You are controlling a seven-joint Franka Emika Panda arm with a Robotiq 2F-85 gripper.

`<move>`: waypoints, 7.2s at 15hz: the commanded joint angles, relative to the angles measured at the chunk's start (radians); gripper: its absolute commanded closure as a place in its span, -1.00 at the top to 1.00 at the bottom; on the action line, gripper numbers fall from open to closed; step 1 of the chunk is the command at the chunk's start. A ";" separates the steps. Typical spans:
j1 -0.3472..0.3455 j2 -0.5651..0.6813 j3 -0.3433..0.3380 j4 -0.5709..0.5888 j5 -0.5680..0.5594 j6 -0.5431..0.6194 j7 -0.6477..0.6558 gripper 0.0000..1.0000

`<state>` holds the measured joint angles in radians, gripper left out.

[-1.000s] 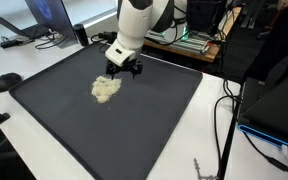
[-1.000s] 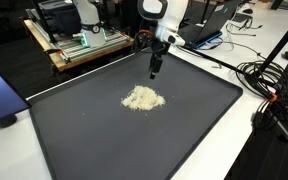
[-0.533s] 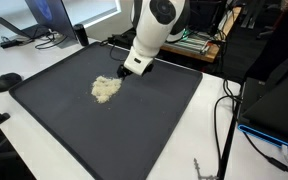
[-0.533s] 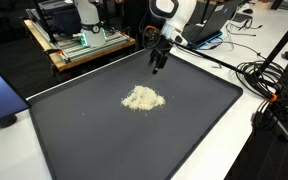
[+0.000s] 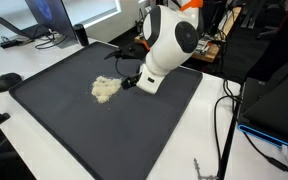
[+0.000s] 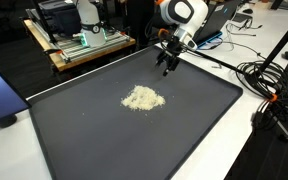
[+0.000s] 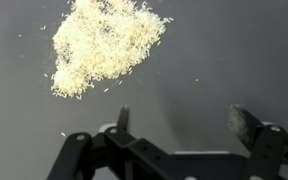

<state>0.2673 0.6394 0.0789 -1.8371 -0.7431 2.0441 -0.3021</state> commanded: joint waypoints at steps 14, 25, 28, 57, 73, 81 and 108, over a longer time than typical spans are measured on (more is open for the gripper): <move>-0.127 0.304 0.032 0.578 0.217 -0.366 -0.408 1.00; -0.234 0.406 0.022 0.888 0.473 -0.531 -0.489 1.00; -0.287 0.427 0.020 0.943 0.531 -0.553 -0.526 1.00; -0.786 0.423 0.123 0.862 0.973 -0.532 -0.837 1.00; -0.889 0.072 0.089 0.241 1.179 -0.141 -0.994 1.00; -0.877 -0.063 -0.002 -0.028 1.468 -0.054 -1.081 1.00; -0.521 -0.290 -0.165 -0.413 1.677 0.500 -0.960 1.00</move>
<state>-0.2834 0.4020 -0.0804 -2.1975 0.9599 2.4893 -1.2841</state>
